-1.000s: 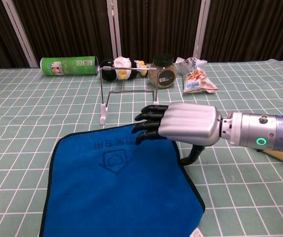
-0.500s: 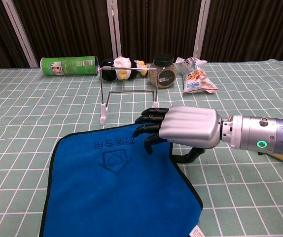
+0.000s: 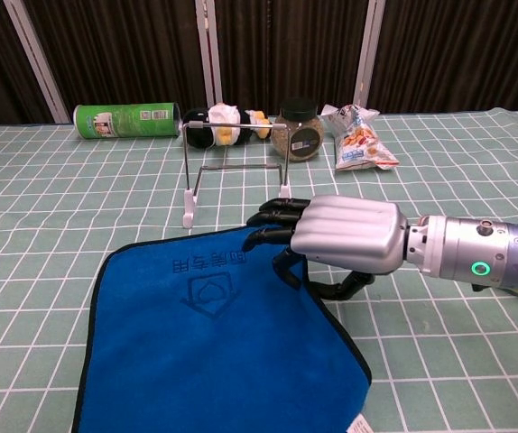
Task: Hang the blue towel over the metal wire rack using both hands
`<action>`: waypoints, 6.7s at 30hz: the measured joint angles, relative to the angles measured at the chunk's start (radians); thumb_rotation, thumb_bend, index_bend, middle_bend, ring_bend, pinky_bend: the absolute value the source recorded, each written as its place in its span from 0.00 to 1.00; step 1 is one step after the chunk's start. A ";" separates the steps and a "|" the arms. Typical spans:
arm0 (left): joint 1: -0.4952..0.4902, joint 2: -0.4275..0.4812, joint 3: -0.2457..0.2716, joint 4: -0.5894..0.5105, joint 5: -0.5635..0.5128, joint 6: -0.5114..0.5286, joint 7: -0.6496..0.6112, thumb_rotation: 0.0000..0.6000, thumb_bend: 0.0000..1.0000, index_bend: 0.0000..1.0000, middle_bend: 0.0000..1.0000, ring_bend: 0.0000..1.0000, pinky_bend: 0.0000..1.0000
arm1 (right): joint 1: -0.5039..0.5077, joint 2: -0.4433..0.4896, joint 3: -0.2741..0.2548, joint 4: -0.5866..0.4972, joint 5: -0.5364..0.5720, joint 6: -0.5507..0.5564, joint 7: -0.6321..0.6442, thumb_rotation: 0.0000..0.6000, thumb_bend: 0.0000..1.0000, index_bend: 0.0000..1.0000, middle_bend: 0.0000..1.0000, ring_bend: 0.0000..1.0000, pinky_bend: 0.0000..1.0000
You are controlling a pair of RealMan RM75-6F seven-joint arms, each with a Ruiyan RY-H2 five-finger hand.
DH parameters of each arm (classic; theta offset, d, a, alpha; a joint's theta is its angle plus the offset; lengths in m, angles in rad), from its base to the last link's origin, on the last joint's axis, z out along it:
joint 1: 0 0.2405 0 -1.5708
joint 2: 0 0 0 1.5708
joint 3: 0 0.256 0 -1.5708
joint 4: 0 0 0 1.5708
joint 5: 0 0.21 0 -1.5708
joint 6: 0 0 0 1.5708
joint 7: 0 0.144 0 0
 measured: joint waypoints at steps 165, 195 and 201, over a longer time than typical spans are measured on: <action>-0.616 -0.182 -0.303 0.127 -0.095 -0.227 -0.041 1.00 0.48 0.82 0.00 0.00 0.00 | 0.058 0.326 0.489 -0.604 0.456 -0.078 -0.176 1.00 0.45 0.66 0.14 0.00 0.03; -0.720 -0.359 -0.247 0.594 -0.166 -0.407 -0.324 1.00 0.48 0.82 0.00 0.00 0.00 | 0.101 0.145 0.474 -0.369 0.541 -0.184 -0.134 1.00 0.45 0.66 0.14 0.00 0.02; -0.733 -0.396 -0.220 0.671 -0.150 -0.423 -0.379 1.00 0.48 0.82 0.00 0.00 0.00 | 0.099 0.117 0.459 -0.306 0.539 -0.194 -0.114 1.00 0.45 0.66 0.14 0.00 0.02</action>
